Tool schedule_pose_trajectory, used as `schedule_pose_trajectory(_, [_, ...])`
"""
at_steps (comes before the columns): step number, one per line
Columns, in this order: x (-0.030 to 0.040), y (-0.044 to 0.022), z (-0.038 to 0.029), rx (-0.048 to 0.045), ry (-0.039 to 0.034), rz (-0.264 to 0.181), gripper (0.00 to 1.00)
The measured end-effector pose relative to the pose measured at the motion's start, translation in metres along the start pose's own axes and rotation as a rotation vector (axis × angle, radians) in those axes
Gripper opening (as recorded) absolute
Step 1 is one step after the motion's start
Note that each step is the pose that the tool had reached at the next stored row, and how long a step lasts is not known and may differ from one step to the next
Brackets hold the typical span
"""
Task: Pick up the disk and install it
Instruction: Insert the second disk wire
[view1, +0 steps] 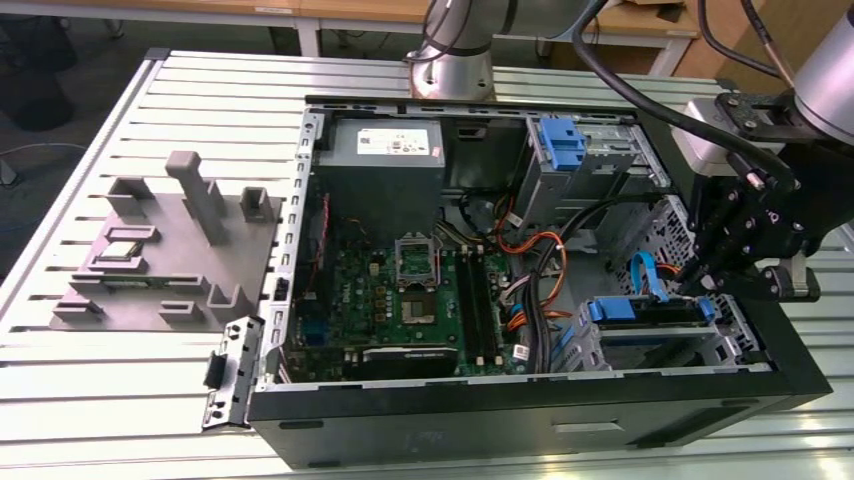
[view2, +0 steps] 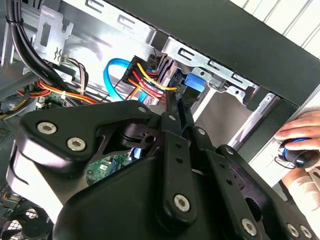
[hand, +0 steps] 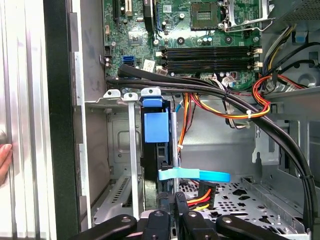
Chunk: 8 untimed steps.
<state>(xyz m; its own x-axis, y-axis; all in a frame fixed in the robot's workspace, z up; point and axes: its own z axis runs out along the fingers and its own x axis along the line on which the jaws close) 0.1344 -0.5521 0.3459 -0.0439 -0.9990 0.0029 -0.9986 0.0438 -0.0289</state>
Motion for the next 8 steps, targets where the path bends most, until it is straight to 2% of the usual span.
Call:
schedule_pose_trajectory(4, [0.0004, 0.0, 0.0001, 0.0, 0.0001, 0.0, 0.16])
schedule_pose_trajectory(8, [0.0065, -0.0003, 0.0007, 0.0, 0.0001, 0.0, 0.16])
